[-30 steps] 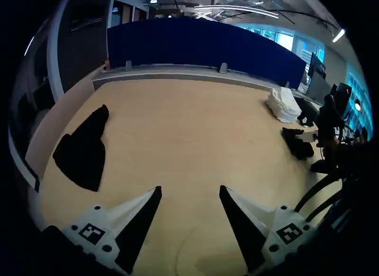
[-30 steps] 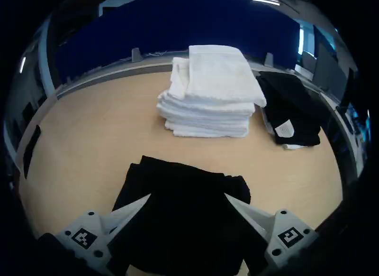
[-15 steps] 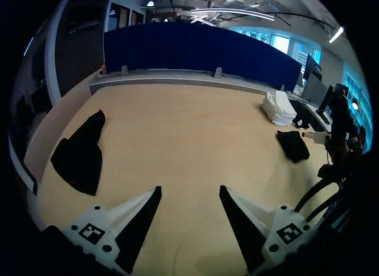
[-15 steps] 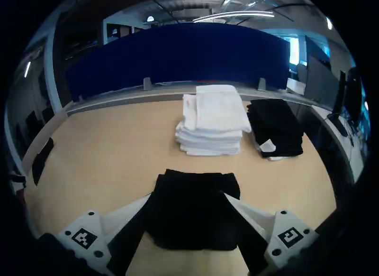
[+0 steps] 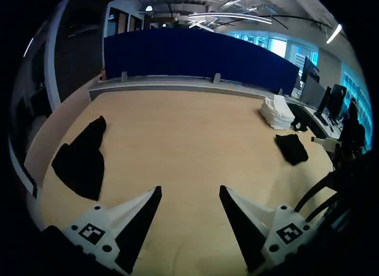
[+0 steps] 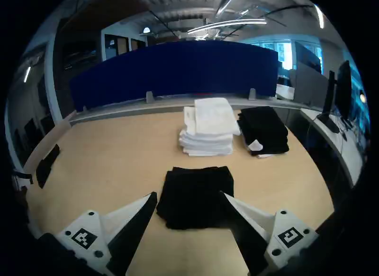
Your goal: Fold towel
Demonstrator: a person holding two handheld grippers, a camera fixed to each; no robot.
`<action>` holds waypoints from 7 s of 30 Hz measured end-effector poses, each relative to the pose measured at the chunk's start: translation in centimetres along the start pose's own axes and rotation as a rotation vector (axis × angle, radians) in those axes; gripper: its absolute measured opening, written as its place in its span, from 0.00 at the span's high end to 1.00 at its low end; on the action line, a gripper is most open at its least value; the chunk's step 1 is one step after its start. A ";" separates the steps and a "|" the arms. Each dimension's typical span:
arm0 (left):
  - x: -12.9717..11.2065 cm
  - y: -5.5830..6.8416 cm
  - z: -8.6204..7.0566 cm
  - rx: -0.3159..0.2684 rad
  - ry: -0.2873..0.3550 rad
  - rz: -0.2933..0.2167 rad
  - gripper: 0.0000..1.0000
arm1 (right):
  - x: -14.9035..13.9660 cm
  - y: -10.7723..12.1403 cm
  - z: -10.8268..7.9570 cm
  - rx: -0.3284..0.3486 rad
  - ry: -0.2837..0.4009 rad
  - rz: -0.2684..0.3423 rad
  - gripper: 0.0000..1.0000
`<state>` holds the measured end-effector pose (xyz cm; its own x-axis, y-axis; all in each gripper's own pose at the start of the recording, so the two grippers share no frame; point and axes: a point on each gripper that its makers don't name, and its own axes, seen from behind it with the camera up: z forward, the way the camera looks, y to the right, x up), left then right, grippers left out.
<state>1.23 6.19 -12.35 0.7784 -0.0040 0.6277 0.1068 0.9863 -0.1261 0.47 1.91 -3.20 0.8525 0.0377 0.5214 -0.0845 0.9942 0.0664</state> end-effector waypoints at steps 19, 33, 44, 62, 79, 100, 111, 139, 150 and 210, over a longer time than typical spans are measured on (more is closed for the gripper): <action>2.8 -1.4 -0.3 -0.007 0.132 -0.010 0.10 | 8.4 -2.8 -7.3 -0.044 0.405 -0.020 0.00; 7.9 -4.1 -0.1 0.050 0.357 -0.046 0.10 | 8.7 -4.2 -7.5 -0.035 0.455 -0.004 0.00; 9.8 -4.1 0.7 0.045 0.486 -0.035 0.10 | 8.4 -5.1 -6.9 -0.029 0.431 0.001 0.00; 9.6 -5.2 3.5 0.098 0.627 0.077 0.10 | 7.3 -4.9 -6.6 -0.044 0.386 0.076 0.00; 7.8 -6.5 7.9 0.146 0.685 0.081 0.10 | 5.9 -3.7 -3.8 -0.117 0.340 -0.012 0.00; 7.1 -7.6 9.3 0.156 0.677 0.060 0.10 | 5.6 -3.7 -2.0 -0.097 0.336 -0.006 0.00; 7.0 -7.8 9.3 0.163 0.677 0.057 0.10 | 6.5 -3.3 -2.4 -0.090 0.368 0.006 0.00; 7.0 -7.8 9.3 0.163 0.677 0.058 0.09 | 5.0 0.9 -1.2 -0.059 0.579 0.051 0.00; 7.0 -7.8 9.2 0.163 0.677 0.058 0.09 | 3.9 1.3 0.7 -0.059 0.604 0.063 0.00; 7.0 -7.8 9.3 0.163 0.677 0.058 0.09 | 1.2 -0.7 3.0 -0.097 0.546 -0.063 0.00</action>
<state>0.11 0.02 0.15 1.0000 -0.0006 0.0002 0.0006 1.0000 0.0055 -0.01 0.97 -0.12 1.0000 -0.0014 0.0008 0.0014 1.0000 -0.0087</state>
